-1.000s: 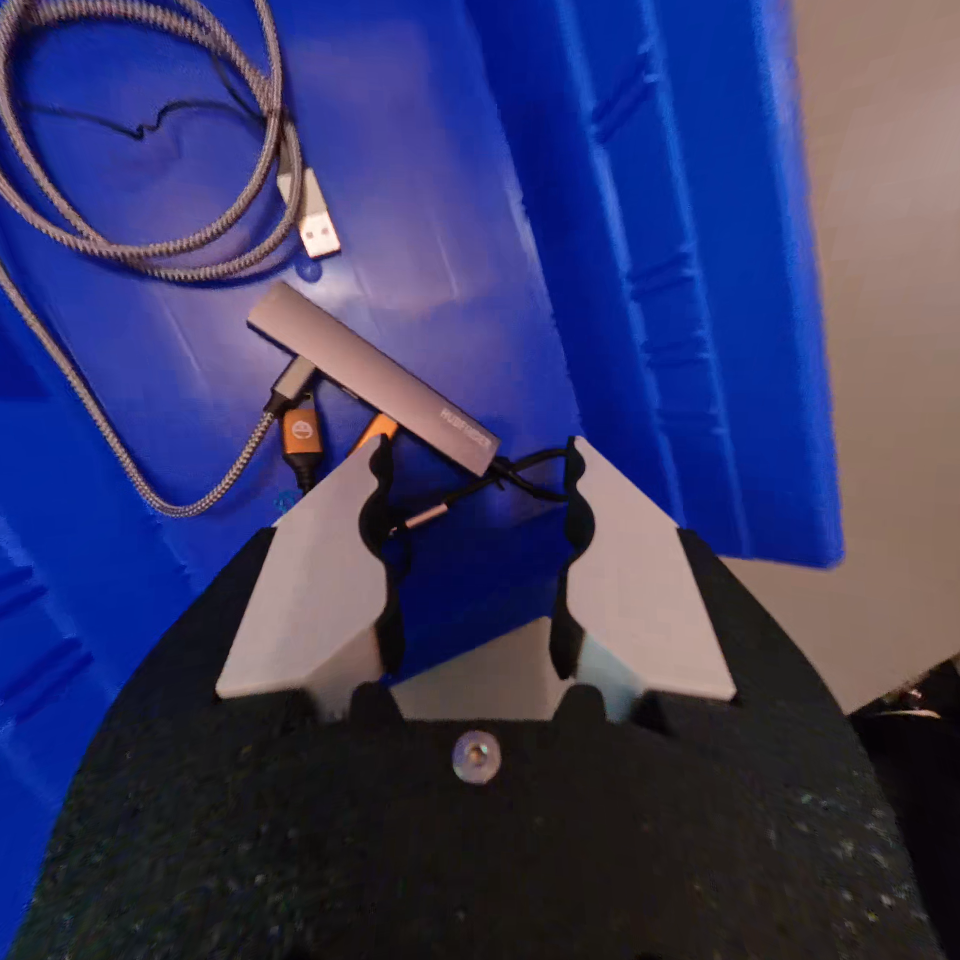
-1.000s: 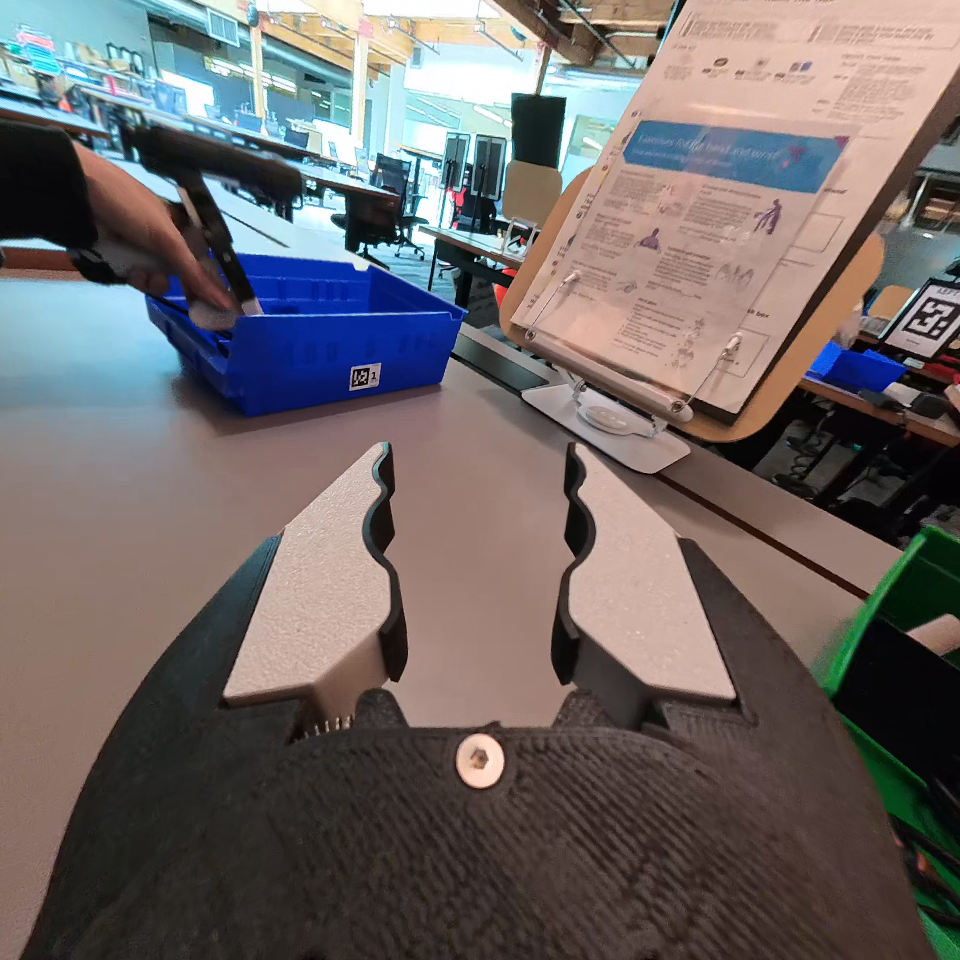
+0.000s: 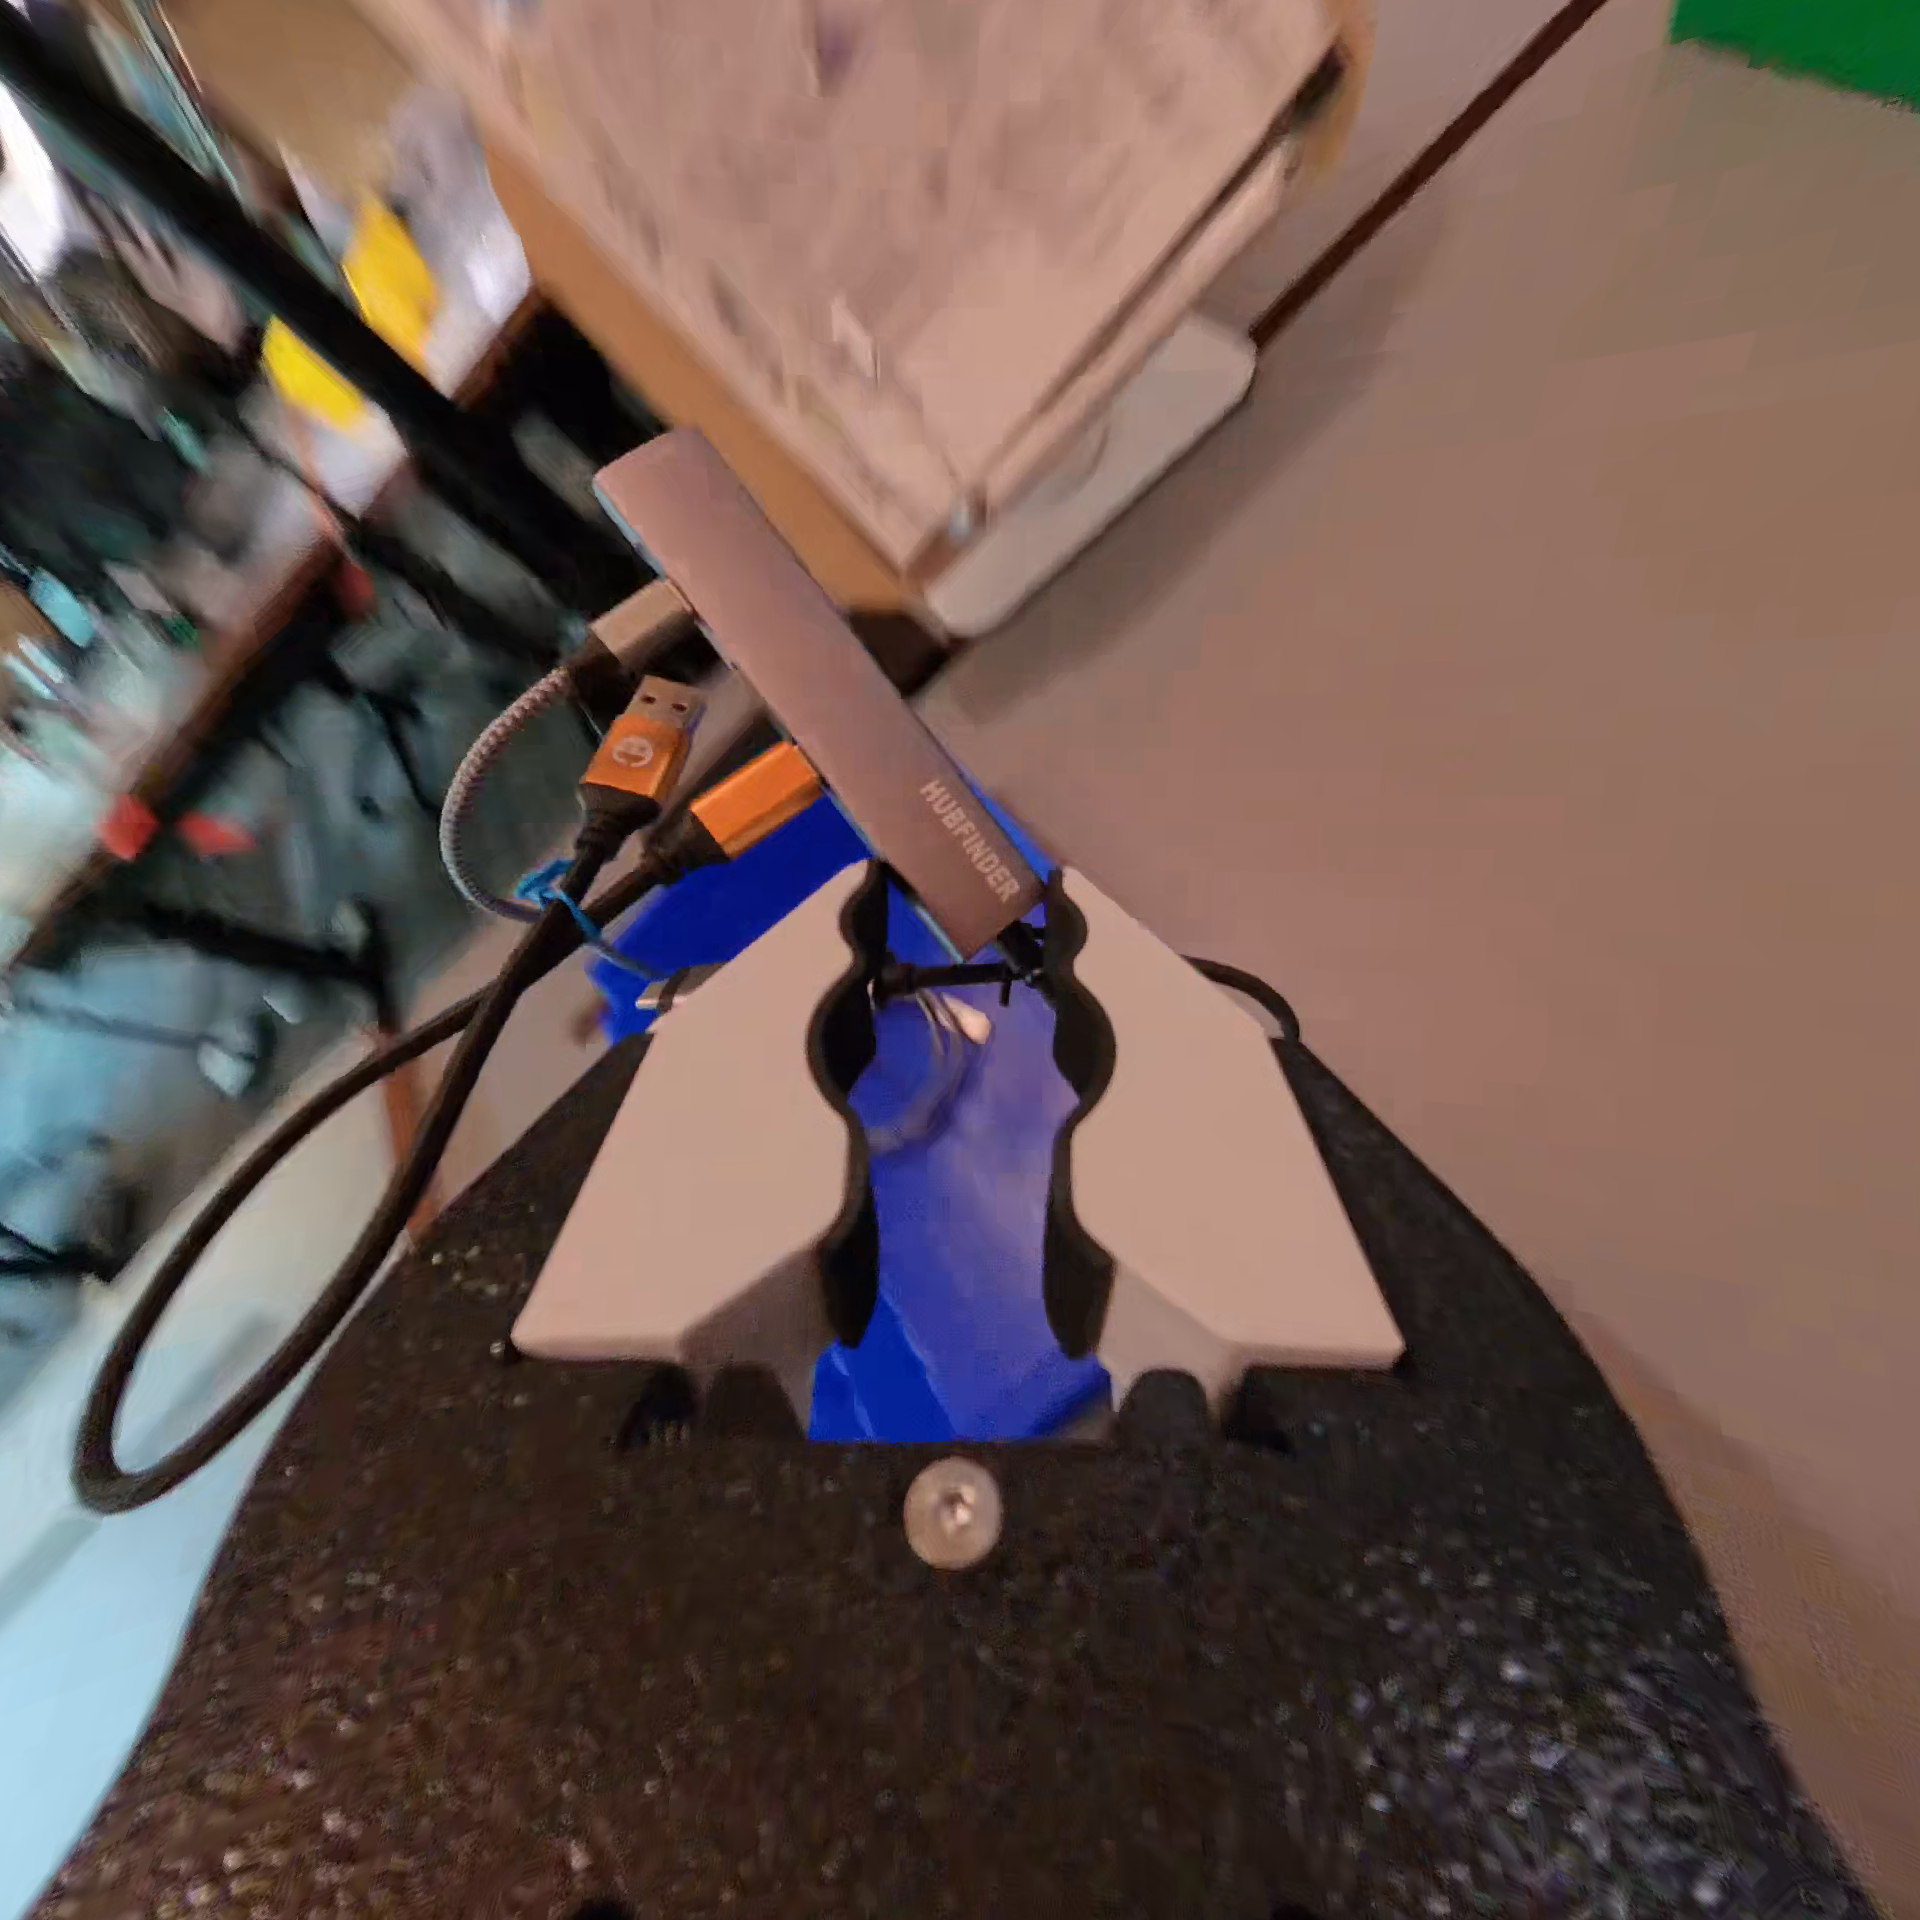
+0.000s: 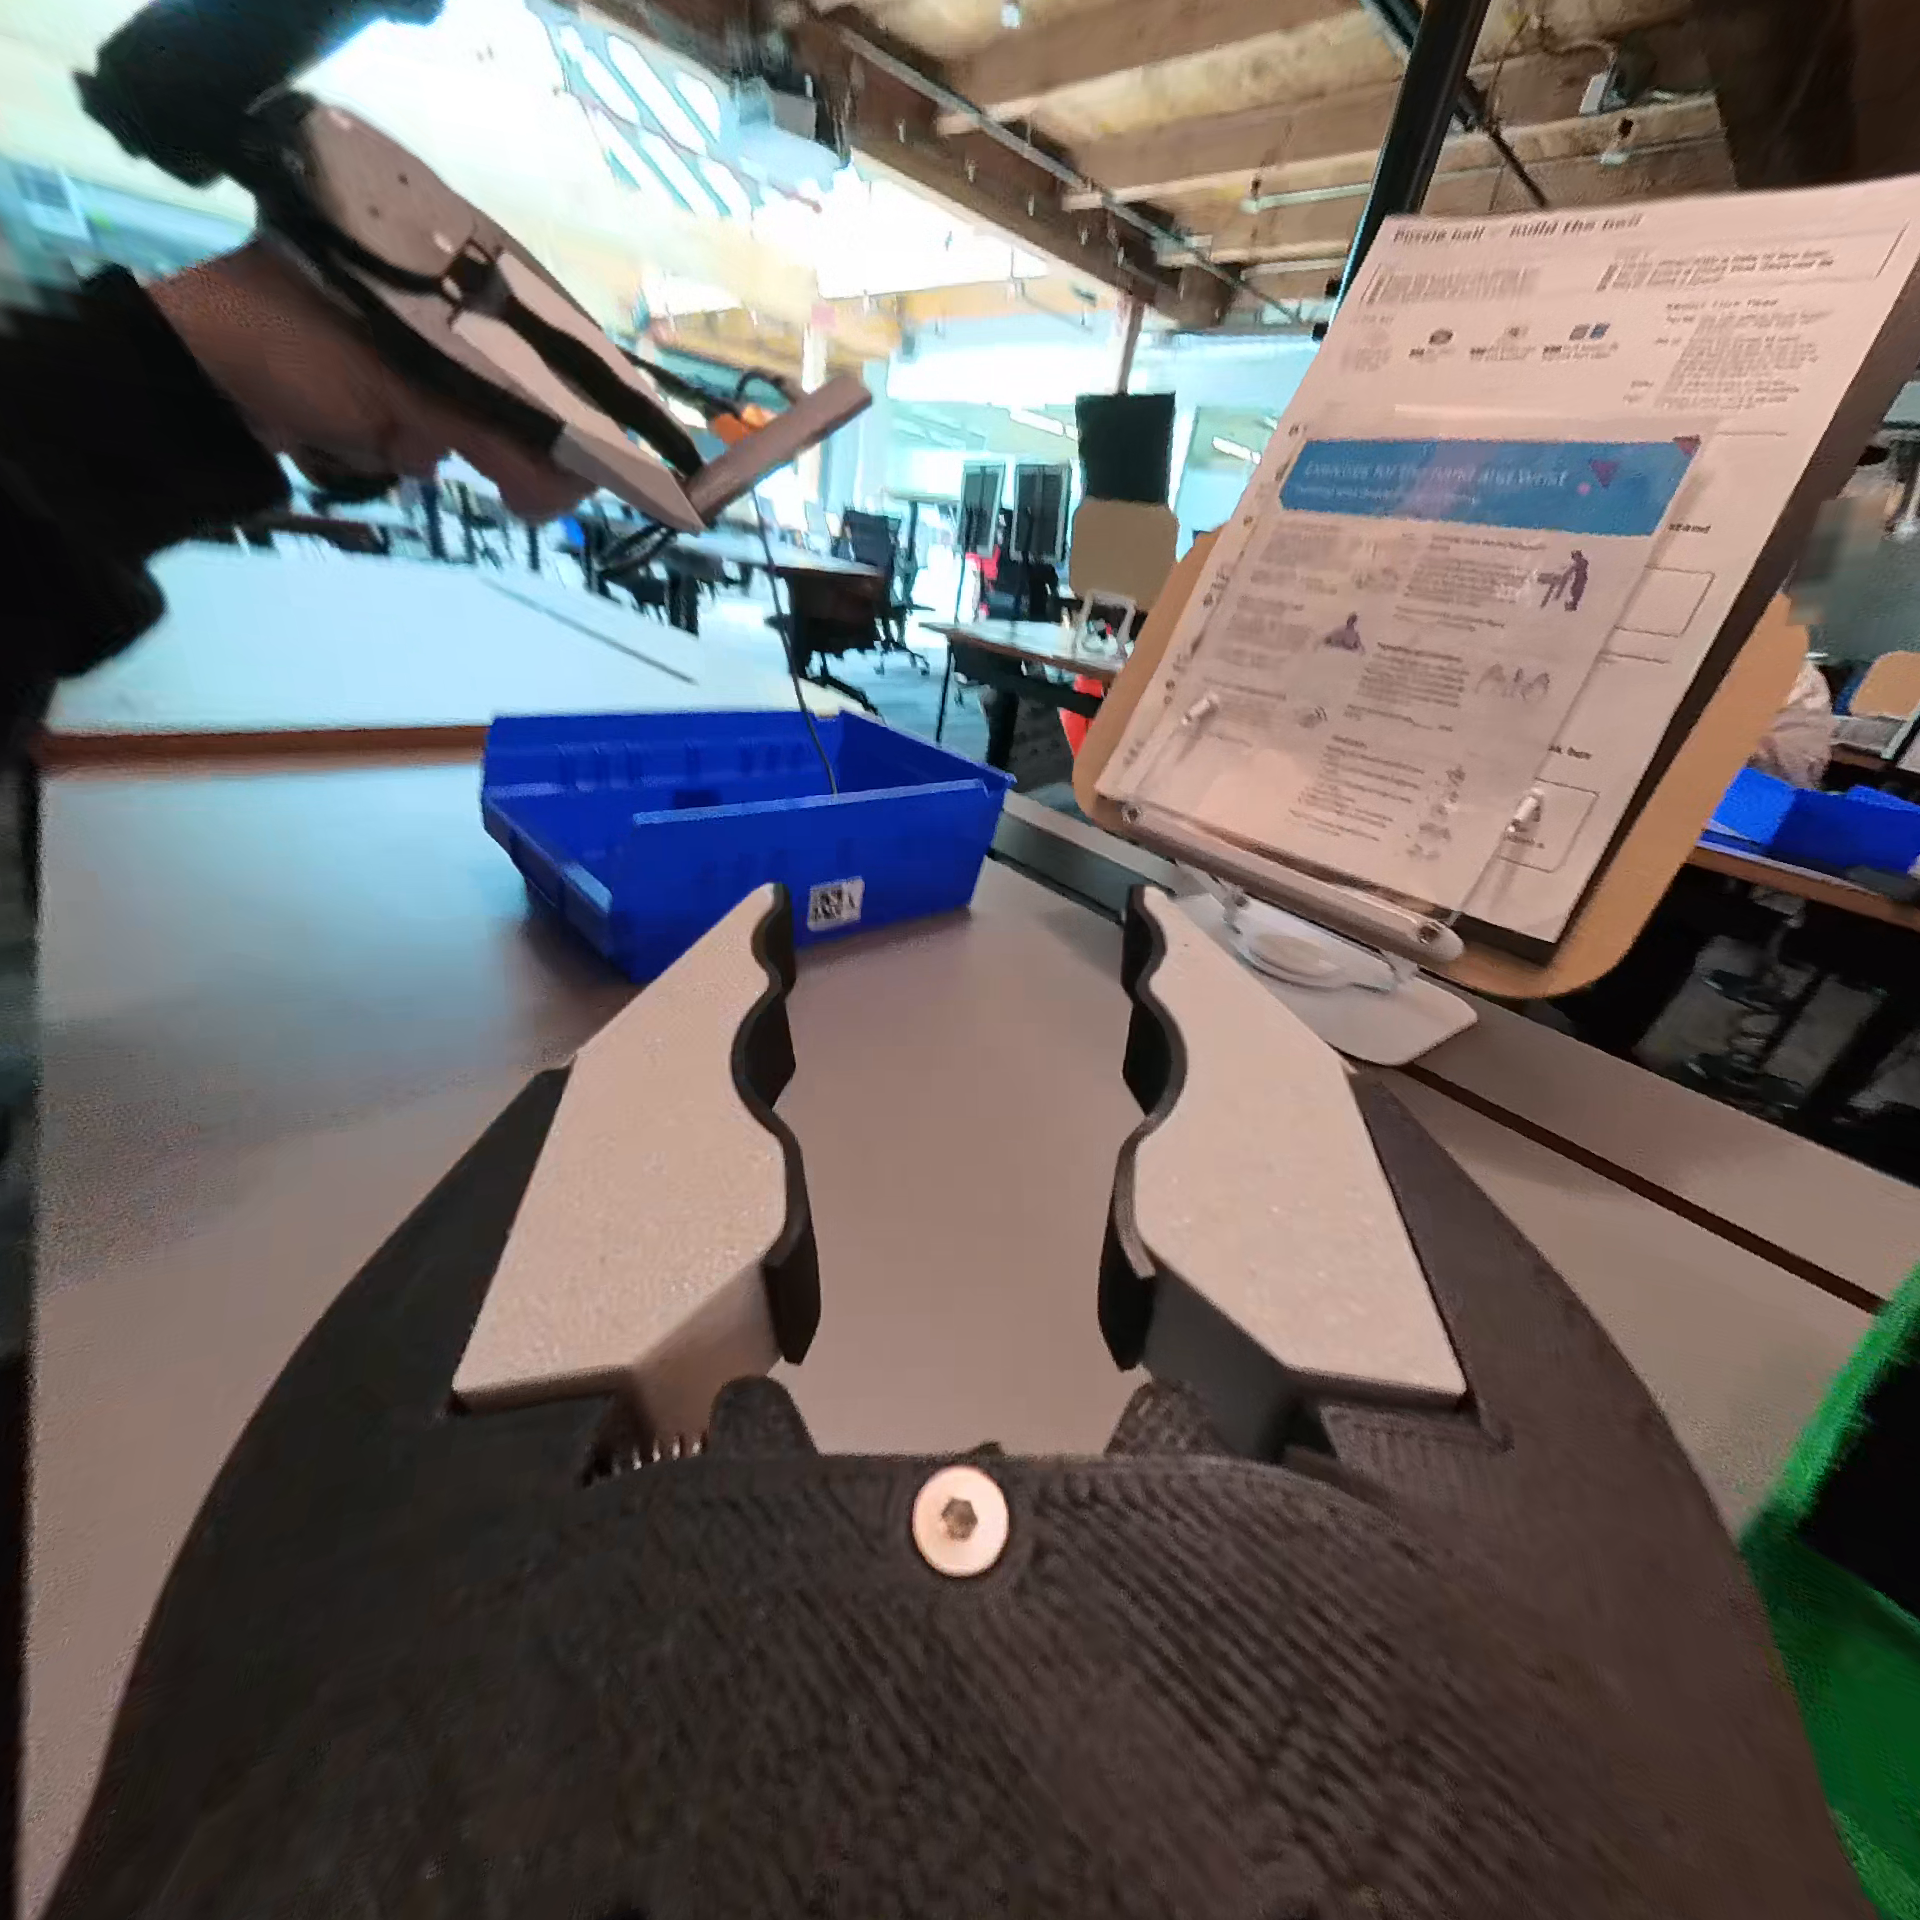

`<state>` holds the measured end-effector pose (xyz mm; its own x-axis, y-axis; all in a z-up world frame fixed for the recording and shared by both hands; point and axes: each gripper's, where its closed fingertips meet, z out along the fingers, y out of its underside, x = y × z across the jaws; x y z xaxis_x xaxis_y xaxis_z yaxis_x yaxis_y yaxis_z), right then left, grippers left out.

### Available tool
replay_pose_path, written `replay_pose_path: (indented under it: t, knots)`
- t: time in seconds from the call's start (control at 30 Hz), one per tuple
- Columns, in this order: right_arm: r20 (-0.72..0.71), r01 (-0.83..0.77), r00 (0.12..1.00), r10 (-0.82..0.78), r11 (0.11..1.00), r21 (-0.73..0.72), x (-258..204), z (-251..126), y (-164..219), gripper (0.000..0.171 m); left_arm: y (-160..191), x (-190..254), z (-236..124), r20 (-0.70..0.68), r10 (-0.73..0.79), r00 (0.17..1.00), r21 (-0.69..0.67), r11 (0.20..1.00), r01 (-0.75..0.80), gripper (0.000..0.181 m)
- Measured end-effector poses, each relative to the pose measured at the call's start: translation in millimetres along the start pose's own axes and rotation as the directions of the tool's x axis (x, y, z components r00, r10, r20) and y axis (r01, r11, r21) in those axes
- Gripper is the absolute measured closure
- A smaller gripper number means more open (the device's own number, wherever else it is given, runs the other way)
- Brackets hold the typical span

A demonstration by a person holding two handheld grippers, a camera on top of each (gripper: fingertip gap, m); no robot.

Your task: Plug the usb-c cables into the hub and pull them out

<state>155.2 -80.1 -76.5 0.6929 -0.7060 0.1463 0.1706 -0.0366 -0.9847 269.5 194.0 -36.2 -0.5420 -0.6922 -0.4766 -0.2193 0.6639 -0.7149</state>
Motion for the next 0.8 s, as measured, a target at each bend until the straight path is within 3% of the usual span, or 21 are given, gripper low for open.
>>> replay_pose_path:
  t: [0.07,0.17,0.3,0.43,0.6,0.7,0.8]
  knots:
    - [0.017,-0.076,0.997,0.075,0.995,0.07,-3.4,0.0,-13.3,0.109,-42.0,14.0,-24.1,0.045,0.151,0.988,0.131,0.979,-0.155,0.153]
    - [0.058,-0.201,0.979,0.194,0.966,0.16,-7.5,-1.4,-31.0,0.111,-95.5,54.1,-52.5,0.095,0.365,0.926,0.302,0.876,-0.376,0.153]
    - [0.122,-0.259,0.964,0.238,0.942,0.213,-18.5,-4.2,-47.7,0.113,-148.6,101.6,-80.8,0.206,0.5,0.841,0.433,0.724,-0.537,0.153]
    - [0.099,-0.21,0.976,0.193,0.955,0.21,-20.1,-5.5,-50.8,0.113,-194.2,116.0,-106.1,0.244,0.502,0.83,0.534,0.645,-0.547,0.154]
    - [0.06,-0.21,0.977,0.202,0.958,0.197,-8.3,-8.4,-45.2,0.115,-236.9,92.7,-130.1,0.309,0.439,0.844,0.587,0.61,-0.532,0.154]
    - [0.039,-0.234,0.972,0.231,0.951,0.203,2.2,-11.0,-41.5,0.115,-249.5,89.1,-135.5,0.239,0.441,0.865,0.624,0.613,-0.485,0.154]
    - [0.01,-0.25,0.967,0.254,0.944,0.216,12.8,-14.7,-40.0,0.114,-239.6,108.1,-120.5,0.103,0.507,0.856,0.653,0.614,-0.443,0.154]
